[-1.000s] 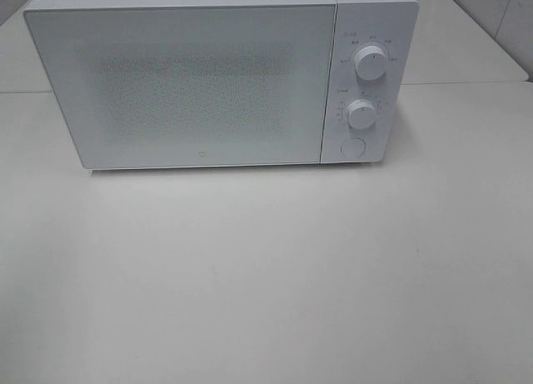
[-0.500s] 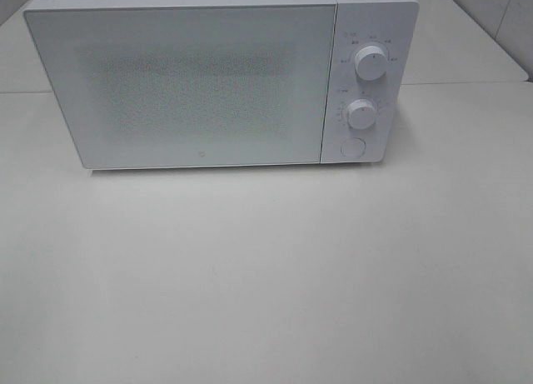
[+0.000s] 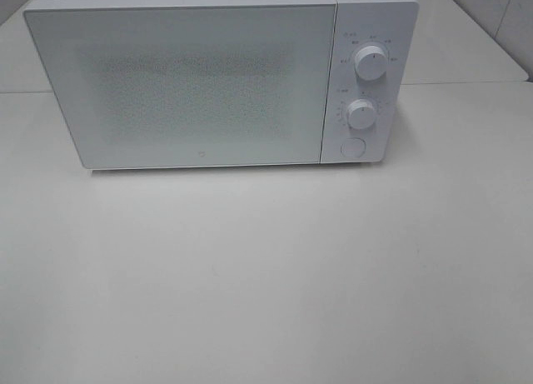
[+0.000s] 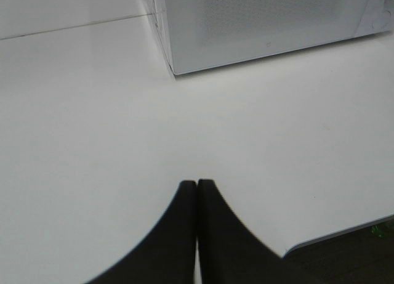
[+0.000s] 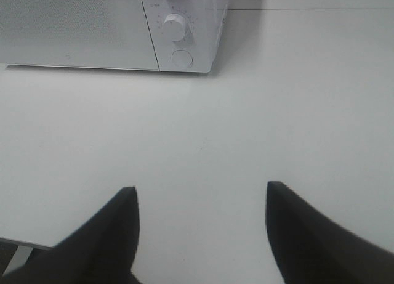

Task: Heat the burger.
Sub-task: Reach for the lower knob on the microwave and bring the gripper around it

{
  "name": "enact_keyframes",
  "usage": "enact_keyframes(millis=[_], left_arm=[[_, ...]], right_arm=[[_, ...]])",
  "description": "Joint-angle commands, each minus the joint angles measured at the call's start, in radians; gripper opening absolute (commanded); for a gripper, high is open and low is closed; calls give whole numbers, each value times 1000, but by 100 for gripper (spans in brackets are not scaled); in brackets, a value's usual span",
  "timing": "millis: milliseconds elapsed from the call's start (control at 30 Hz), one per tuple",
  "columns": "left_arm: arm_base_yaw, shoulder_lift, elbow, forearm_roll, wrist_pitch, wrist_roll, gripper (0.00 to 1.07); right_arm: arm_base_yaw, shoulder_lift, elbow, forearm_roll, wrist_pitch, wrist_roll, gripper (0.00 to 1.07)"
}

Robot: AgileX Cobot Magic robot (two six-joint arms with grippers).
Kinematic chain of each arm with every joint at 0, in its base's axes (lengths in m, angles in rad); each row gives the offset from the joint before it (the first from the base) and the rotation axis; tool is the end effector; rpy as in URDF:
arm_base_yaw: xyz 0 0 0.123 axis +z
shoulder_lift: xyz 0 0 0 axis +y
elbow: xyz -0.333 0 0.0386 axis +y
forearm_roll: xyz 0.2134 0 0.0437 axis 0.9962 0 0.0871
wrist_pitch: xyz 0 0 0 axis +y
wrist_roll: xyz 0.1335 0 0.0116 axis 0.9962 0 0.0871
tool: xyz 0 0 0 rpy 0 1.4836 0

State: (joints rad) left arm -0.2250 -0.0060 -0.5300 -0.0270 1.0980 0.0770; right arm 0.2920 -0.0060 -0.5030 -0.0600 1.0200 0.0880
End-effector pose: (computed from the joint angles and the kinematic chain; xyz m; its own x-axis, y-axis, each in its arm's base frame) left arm -0.0523 0.0087 0.2449 -0.4288 0.1645 -0.8883 0.2722 0.9611 0.0465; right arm -0.0422 -0.0198 0.2468 -0.4062 -0.0631 -0.9116 -0.2203 0.9750 0.0306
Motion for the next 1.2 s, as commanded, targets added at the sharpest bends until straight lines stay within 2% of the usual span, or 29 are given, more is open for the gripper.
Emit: enact_keyframes(millis=[33,333,1200], left_arm=[[3,-21,34,-40,-64,31,0],[3,-21,34,-55,-64,65,0],[3,-19,34,-57,-64,63,0]], right_arm=[[-4,-25,1,-1,-16,-10,57],[-4,-25,1,-1,-16,-10,57],[-4,-14,-9,-2,-32,-10,58]])
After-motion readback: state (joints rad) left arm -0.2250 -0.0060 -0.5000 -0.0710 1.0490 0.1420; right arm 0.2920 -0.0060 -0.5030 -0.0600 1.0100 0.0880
